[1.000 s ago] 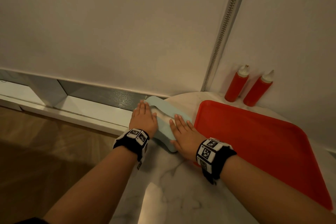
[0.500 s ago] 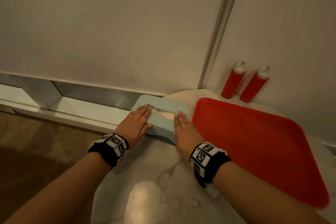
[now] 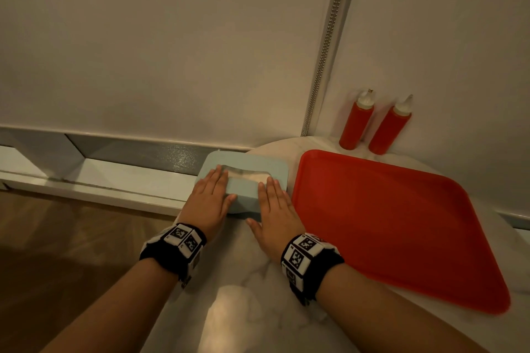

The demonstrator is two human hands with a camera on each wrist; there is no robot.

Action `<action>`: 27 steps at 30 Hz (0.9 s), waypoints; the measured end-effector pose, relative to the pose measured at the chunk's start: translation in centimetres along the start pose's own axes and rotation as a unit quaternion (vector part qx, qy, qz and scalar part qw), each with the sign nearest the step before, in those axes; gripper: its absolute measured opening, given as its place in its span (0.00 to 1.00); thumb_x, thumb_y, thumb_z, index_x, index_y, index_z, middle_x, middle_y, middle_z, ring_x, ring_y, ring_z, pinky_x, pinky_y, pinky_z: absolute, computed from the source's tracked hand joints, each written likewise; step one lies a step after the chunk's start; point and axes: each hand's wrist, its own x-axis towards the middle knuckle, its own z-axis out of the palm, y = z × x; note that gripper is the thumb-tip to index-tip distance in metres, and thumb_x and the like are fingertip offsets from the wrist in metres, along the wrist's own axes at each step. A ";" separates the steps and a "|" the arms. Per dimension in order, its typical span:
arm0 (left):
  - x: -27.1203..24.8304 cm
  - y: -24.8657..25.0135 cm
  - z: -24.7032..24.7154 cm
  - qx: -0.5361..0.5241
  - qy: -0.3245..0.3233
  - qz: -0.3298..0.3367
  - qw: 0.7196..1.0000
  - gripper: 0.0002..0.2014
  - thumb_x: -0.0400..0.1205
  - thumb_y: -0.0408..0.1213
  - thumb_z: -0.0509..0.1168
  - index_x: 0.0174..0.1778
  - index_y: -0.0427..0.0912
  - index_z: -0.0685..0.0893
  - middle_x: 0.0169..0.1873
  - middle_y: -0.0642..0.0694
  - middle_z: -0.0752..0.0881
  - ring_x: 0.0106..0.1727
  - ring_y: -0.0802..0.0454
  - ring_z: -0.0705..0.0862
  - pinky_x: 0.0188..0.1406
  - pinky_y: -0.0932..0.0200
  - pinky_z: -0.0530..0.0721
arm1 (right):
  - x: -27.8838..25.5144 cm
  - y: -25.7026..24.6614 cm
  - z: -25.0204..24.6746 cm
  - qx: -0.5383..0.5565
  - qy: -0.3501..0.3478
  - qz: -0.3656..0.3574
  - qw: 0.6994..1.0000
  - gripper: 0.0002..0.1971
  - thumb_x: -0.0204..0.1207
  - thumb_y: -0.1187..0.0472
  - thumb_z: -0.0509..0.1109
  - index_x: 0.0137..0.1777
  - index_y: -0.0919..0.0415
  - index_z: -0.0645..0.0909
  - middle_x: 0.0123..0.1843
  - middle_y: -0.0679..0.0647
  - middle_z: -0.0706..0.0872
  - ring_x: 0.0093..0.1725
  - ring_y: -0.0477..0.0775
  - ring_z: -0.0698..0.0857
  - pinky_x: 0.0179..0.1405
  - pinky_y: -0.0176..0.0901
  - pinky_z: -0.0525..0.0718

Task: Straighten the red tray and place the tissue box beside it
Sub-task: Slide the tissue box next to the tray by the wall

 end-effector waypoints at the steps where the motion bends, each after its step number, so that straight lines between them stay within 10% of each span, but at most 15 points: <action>1: 0.1 0.0 0.0 -0.001 0.002 0.000 1.000 0.41 0.74 0.61 0.31 0.80 0.40 0.53 0.83 0.43 0.53 0.83 0.48 0.51 0.79 0.55 0.45 | 0.1 0.1 0.0 -0.001 0.003 -0.002 1.000 0.39 0.77 0.40 0.44 0.79 0.66 0.41 0.83 0.66 0.44 0.81 0.61 0.42 0.75 0.52 0.34; 27: 2.2 -1.1 -0.7 0.028 -0.036 0.035 0.998 0.39 0.77 0.61 0.34 0.80 0.41 0.50 0.83 0.43 0.50 0.83 0.49 0.49 0.79 0.57 0.44 | 0.8 -0.1 -0.4 0.042 0.006 0.019 0.999 0.38 0.78 0.53 0.55 0.80 0.64 0.37 0.83 0.63 0.38 0.81 0.58 0.37 0.77 0.50 0.34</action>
